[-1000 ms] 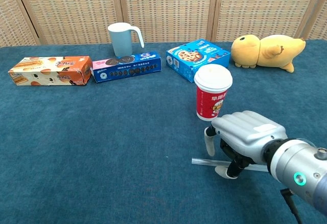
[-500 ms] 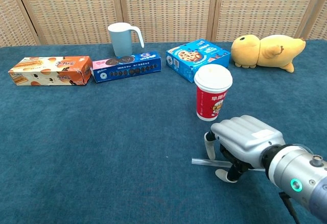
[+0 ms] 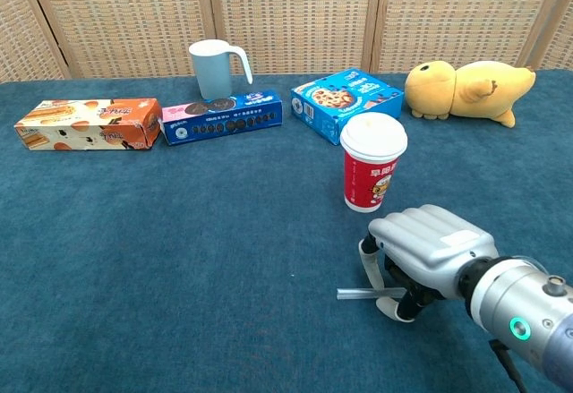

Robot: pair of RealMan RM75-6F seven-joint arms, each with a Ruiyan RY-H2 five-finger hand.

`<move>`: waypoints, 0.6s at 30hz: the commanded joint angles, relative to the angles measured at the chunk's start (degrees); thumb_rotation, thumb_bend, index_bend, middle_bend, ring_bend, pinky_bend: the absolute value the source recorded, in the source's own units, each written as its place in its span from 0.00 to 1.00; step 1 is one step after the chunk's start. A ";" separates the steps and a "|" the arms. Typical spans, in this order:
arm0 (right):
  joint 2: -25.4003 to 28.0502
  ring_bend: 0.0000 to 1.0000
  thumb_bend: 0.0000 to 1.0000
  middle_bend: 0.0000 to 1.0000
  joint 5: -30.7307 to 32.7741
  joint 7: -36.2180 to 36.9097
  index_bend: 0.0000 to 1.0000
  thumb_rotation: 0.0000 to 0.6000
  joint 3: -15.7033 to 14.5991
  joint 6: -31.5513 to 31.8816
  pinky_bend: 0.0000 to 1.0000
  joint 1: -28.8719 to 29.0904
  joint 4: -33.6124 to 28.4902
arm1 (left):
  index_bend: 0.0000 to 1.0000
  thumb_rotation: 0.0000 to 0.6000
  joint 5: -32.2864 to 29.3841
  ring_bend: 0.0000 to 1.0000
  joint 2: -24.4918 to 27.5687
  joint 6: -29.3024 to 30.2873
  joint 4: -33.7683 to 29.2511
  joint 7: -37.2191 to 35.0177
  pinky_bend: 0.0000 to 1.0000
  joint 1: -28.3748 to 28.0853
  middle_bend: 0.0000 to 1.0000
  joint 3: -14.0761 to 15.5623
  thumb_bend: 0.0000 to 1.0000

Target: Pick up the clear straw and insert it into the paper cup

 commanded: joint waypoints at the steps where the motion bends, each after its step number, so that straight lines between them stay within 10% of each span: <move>1: 0.41 0.78 0.52 0.90 -1.21 0.72 0.70 1.00 -0.05 -0.05 0.99 -0.12 -0.45 | 0.00 1.00 -0.02 0.00 0.01 -0.03 0.02 -0.03 0.00 -0.02 0.00 0.00 0.09; 18: 13.46 0.79 0.55 0.90 -8.07 15.94 0.71 1.00 7.37 -0.43 0.99 -1.16 -10.73 | 0.00 1.00 -0.33 0.00 -0.18 -0.57 0.07 0.29 0.00 -0.20 0.00 0.08 0.09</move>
